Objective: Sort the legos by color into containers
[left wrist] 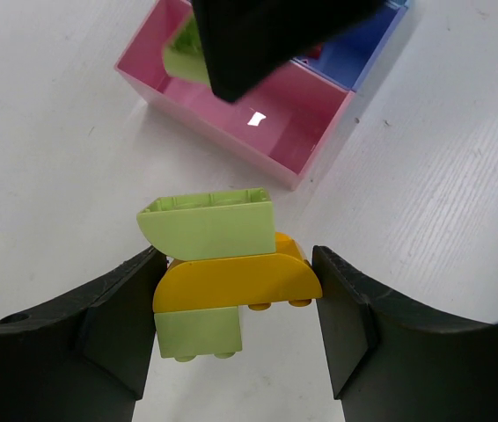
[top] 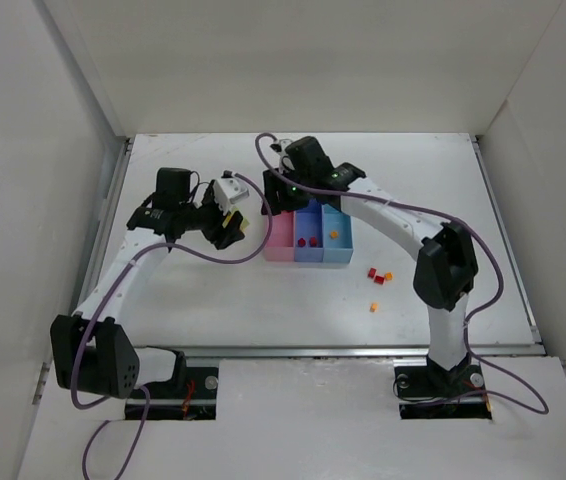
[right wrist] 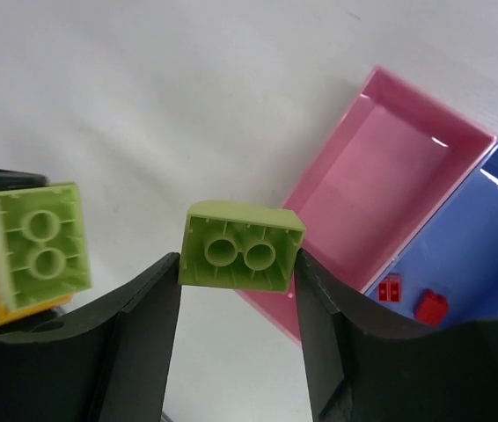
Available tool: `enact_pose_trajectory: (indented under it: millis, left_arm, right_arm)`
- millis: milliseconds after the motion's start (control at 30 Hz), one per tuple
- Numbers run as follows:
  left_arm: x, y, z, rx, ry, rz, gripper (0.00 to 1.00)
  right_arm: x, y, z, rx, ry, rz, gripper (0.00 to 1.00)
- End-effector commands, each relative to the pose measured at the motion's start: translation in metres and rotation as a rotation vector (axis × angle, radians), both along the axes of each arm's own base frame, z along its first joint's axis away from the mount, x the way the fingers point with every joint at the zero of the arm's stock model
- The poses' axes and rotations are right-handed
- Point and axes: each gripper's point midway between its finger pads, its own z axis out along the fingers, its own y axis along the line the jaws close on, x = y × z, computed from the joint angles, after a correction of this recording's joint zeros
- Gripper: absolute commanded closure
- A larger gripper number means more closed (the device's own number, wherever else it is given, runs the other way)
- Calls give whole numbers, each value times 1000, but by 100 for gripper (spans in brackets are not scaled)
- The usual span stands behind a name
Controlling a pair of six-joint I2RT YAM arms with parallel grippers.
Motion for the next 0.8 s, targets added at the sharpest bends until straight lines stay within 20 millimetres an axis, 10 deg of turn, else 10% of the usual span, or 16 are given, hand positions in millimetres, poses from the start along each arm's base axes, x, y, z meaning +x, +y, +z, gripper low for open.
enact_pose_trajectory:
  millis: [0, 167, 433, 767]
  left_arm:
    - [5, 0, 19, -37, -73, 30, 100]
    - [5, 0, 17, -37, -73, 30, 100]
    - [6, 0, 20, -39, -82, 30, 100]
    - [6, -1, 21, -40, -88, 17, 100]
  right_arm:
    - [10, -18, -13, -152, -53, -56, 96]
    - [14, -18, -29, -191, -33, -57, 84]
    - [8, -12, -31, -169, -5, -20, 25]
    - [11, -12, 10, -56, -8, -45, 20]
